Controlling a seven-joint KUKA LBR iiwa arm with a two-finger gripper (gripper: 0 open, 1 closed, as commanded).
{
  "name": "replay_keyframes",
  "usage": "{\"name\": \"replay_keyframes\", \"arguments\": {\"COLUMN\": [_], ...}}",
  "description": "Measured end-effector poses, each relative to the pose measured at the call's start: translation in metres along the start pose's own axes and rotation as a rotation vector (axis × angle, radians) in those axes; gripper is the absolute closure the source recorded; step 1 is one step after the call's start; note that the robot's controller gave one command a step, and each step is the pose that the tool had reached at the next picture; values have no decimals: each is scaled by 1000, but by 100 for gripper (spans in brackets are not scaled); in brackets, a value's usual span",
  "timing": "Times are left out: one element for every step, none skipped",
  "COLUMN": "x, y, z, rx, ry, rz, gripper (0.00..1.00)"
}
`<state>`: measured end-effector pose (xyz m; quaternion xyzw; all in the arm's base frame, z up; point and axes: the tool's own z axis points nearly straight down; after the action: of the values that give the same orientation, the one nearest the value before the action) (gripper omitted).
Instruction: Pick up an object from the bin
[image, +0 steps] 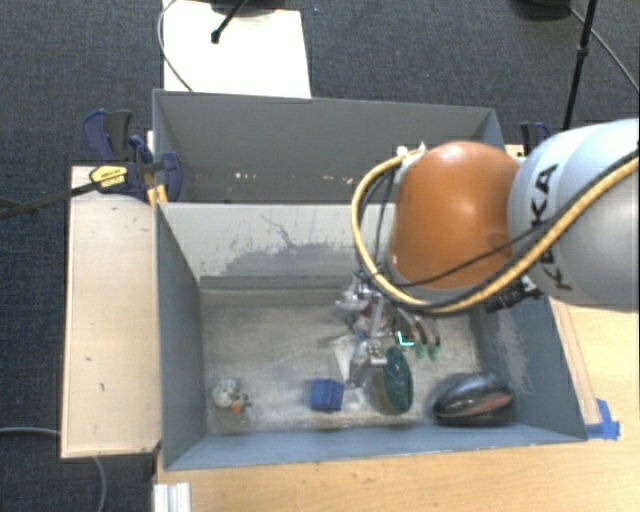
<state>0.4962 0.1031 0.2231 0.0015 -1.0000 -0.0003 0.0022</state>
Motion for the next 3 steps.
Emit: {"name": "replay_keyframes", "arguments": {"x": [-2,5,9], "y": [-21,0,68], "z": [138,150,126], "rx": [0,0,-3], "ry": [5,-13,-10], "rz": [45,-76,-202], "gripper": [0,0,0]}}
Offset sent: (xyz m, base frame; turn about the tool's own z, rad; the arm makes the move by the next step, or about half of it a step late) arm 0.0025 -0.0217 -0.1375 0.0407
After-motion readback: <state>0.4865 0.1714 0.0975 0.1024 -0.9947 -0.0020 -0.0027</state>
